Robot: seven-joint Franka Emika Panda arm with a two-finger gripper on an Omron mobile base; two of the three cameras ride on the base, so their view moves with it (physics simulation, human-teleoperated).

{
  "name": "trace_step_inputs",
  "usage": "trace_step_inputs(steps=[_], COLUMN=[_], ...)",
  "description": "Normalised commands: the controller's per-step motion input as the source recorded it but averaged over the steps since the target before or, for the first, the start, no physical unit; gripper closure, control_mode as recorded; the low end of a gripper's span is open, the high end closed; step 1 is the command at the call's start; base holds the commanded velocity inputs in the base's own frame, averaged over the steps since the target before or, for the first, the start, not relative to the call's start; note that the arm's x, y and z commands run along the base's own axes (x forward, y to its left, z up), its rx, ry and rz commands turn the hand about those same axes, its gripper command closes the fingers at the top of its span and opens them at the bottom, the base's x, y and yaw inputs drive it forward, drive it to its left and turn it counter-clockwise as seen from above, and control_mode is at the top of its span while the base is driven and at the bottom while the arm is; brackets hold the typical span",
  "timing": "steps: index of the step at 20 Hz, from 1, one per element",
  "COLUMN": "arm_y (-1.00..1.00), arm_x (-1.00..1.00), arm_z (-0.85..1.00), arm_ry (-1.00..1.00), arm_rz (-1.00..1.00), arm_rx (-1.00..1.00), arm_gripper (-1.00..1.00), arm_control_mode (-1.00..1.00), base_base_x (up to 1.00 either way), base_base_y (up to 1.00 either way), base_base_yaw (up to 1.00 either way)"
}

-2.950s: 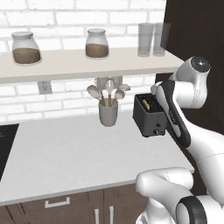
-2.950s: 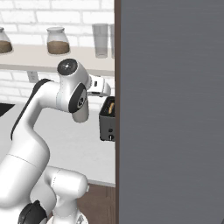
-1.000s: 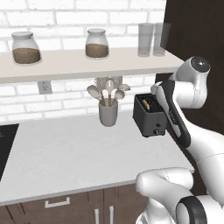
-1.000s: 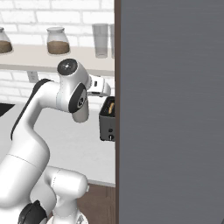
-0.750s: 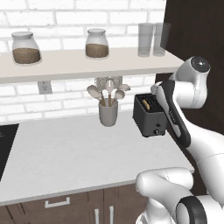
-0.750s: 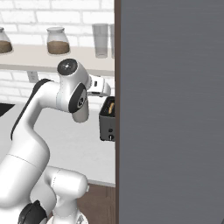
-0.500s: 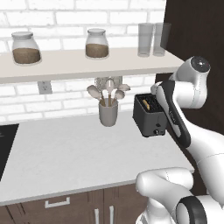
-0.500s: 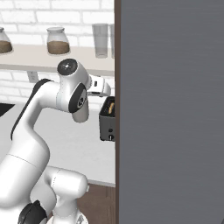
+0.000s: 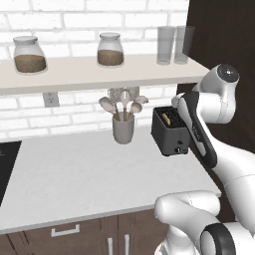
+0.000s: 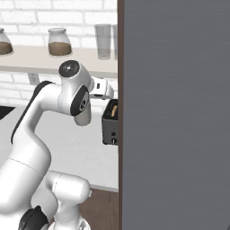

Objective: Start the toaster. Once the lever pops up, take the bread to the plate on the dining counter.

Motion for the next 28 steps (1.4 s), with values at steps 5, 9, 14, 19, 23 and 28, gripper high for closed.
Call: trace_step_inputs(steps=[5,9,14,19,23,28], arm_y=[0.0,0.0,0.0,0.0,0.0,0.0], arm_x=[0.0,0.0,0.0,0.0,0.0,0.0], arm_z=[0.0,0.0,0.0,0.0,0.0,0.0], arm_ry=[0.0,0.0,0.0,0.0,0.0,0.0], arm_rz=[0.0,0.0,0.0,0.0,0.0,0.0], arm_rx=[0.0,0.0,0.0,0.0,0.0,0.0], arm_gripper=[-1.0,-1.0,-1.0,-1.0,-1.0,-1.0], arm_control_mode=[-1.0,-1.0,-1.0,-1.0,-1.0,-1.0], base_base_x=[0.0,0.0,0.0,0.0,0.0,0.0], base_base_y=[0.0,0.0,0.0,0.0,0.0,0.0], base_base_yaw=[0.0,0.0,0.0,0.0,0.0,0.0])
